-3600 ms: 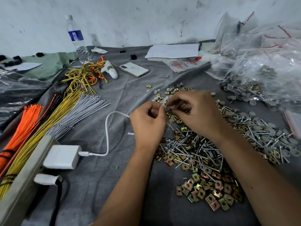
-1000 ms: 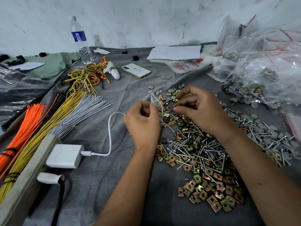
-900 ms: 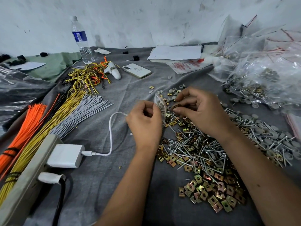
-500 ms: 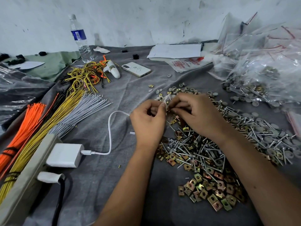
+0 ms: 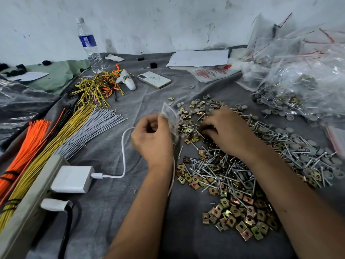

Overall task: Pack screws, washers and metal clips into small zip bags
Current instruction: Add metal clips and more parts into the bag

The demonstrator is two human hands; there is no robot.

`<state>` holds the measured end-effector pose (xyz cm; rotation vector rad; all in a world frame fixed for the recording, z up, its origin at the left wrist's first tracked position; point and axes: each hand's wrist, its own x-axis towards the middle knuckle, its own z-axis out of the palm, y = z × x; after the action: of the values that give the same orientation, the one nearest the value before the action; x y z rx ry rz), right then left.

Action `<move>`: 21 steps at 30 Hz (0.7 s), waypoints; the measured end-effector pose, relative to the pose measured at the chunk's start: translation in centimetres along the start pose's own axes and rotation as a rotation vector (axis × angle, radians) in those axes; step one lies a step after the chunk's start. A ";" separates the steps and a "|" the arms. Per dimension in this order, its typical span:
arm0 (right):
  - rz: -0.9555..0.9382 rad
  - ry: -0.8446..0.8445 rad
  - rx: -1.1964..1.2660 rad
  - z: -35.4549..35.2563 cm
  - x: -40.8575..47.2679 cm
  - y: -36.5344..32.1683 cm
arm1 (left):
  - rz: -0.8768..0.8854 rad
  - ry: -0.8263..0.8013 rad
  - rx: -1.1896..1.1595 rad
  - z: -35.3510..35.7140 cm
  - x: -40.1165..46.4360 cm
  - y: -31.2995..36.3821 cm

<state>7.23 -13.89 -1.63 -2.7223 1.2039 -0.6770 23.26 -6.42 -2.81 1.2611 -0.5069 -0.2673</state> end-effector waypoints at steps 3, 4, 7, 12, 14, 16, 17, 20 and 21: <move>0.014 -0.061 -0.006 -0.2 0.2 -0.4 | -0.010 0.054 -0.018 0.0 0.2 0.0; 0.027 -0.077 -0.004 -0.2 0.2 -0.6 | -0.011 0.051 -0.018 0.0 0.2 0.0; 0.042 -0.095 -0.025 0.0 0.4 -0.7 | -0.007 0.026 -0.008 0.0 0.1 0.0; 0.011 -0.128 -0.021 0.3 0.3 -0.7 | 0.033 -0.018 0.032 0.0 0.0 -0.1; -0.007 -0.143 -0.008 0.3 0.2 -0.7 | 0.055 -0.027 0.052 0.1 -0.2 0.0; -0.001 -0.142 0.040 0.3 0.1 -0.8 | 0.080 -0.035 0.070 0.1 -0.4 0.1; 0.010 -0.138 0.054 0.3 0.1 -0.8 | 0.097 -0.036 0.081 0.2 -0.5 0.1; 0.022 -0.144 -0.024 0.6 0.3 -0.7 | 0.161 -0.047 0.138 0.1 -0.7 0.2; 0.020 -0.149 -0.053 0.7 0.4 -0.7 | 0.185 -0.058 0.163 0.1 -0.8 0.2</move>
<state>8.26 -13.71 -1.97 -2.7432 1.2290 -0.4373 22.51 -6.03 -2.74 1.3574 -0.7020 -0.1079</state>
